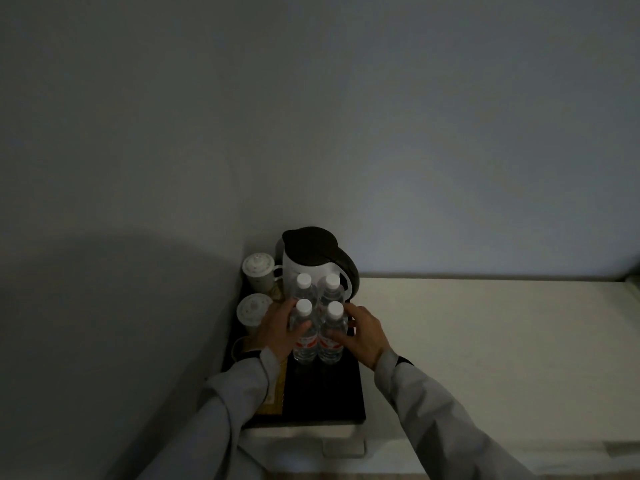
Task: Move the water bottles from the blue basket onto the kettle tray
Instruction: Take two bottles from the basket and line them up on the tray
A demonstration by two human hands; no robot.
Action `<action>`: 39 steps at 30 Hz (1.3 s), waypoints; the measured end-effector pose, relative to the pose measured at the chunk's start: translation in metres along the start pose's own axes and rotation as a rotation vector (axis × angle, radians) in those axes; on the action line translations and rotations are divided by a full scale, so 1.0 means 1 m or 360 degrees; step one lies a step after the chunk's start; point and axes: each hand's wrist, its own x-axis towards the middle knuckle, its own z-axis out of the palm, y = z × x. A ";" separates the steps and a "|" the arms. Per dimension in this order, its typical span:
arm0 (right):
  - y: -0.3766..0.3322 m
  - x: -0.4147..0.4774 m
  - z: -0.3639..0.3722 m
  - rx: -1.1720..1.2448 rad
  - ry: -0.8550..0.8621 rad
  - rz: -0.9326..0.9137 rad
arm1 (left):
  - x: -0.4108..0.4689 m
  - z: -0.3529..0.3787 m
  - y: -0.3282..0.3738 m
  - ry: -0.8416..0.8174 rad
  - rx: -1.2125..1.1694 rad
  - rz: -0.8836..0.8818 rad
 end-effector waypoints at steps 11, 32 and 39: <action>0.001 0.003 -0.005 -0.0038 -0.0030 -0.0018 | 0.000 -0.002 -0.001 -0.0016 -0.0039 0.0014; 0.000 0.004 -0.004 -0.0031 0.0003 -0.0055 | -0.001 -0.007 0.005 -0.0027 -0.0012 -0.0044; 0.000 0.003 -0.004 0.0000 0.0006 -0.0037 | -0.003 -0.008 0.010 -0.0039 -0.0006 -0.0049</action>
